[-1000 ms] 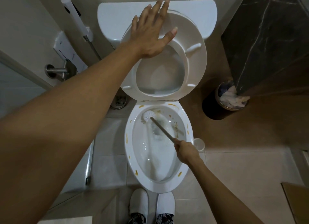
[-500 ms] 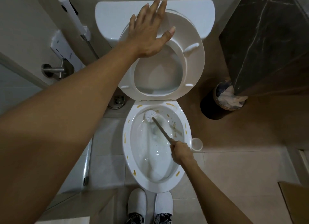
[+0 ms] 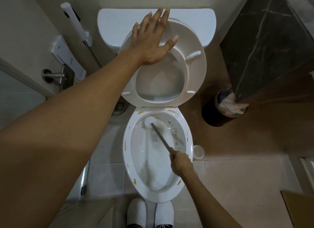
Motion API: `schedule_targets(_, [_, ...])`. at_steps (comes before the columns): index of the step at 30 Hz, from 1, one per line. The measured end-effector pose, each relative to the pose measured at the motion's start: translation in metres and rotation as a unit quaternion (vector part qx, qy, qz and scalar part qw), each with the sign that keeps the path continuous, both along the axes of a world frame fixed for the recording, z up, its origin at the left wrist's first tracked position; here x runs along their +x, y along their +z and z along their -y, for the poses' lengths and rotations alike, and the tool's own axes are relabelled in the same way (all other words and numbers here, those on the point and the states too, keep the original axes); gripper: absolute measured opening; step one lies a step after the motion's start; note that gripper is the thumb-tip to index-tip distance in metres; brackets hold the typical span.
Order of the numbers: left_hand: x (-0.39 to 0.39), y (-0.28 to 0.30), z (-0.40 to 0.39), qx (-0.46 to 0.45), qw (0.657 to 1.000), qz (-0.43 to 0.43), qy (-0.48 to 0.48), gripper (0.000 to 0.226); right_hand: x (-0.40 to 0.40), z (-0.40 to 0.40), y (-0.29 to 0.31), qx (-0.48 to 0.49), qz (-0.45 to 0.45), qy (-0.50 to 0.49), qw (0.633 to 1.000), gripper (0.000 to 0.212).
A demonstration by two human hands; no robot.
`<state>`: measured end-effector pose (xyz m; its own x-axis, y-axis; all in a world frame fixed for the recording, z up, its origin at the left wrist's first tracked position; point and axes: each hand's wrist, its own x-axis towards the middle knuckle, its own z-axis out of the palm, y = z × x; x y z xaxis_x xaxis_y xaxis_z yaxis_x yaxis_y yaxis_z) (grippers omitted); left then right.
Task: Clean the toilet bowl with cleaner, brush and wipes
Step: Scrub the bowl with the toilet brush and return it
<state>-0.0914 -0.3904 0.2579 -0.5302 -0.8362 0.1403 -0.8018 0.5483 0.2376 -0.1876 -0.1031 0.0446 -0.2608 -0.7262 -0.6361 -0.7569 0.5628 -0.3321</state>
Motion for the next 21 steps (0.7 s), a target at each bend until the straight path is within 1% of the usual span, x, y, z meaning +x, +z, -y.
schedule_targets(3, [0.000, 0.001, 0.001, 0.006, 1.000, -0.003, -0.001, 0.074, 0.000, -0.001, 0.002, 0.008, 0.002, -0.014, 1.000, 0.038])
schedule_targets(7, [0.001, 0.002, 0.000, 0.010, 1.000, -0.005, -0.003, 0.073, -0.018, -0.007, 0.003, 0.028, -0.034, -0.055, 0.998, 0.038])
schedule_targets(9, [0.001, 0.002, -0.001, 0.010, 1.000, -0.006, -0.003, 0.073, -0.011, -0.004, 0.006, 0.021, -0.011, -0.044, 0.999, 0.037])
schedule_targets(11, [0.000, 0.002, -0.001, 0.012, 1.000, -0.008, -0.001, 0.073, 0.001, 0.000, 0.007, 0.003, 0.023, -0.012, 1.000, 0.037])
schedule_targets(13, [0.001, 0.003, 0.000, 0.009, 1.000, -0.006, 0.001, 0.073, 0.009, 0.001, 0.008, -0.007, 0.032, 0.005, 0.999, 0.038])
schedule_targets(18, [0.000, 0.001, 0.000, 0.005, 1.000, 0.002, 0.000, 0.073, -0.010, -0.004, 0.009, 0.010, -0.021, -0.049, 0.999, 0.038])
schedule_targets(21, [0.000, 0.001, 0.000, 0.006, 1.000, 0.002, 0.003, 0.073, -0.001, -0.001, 0.010, 0.010, 0.013, -0.043, 0.999, 0.037])
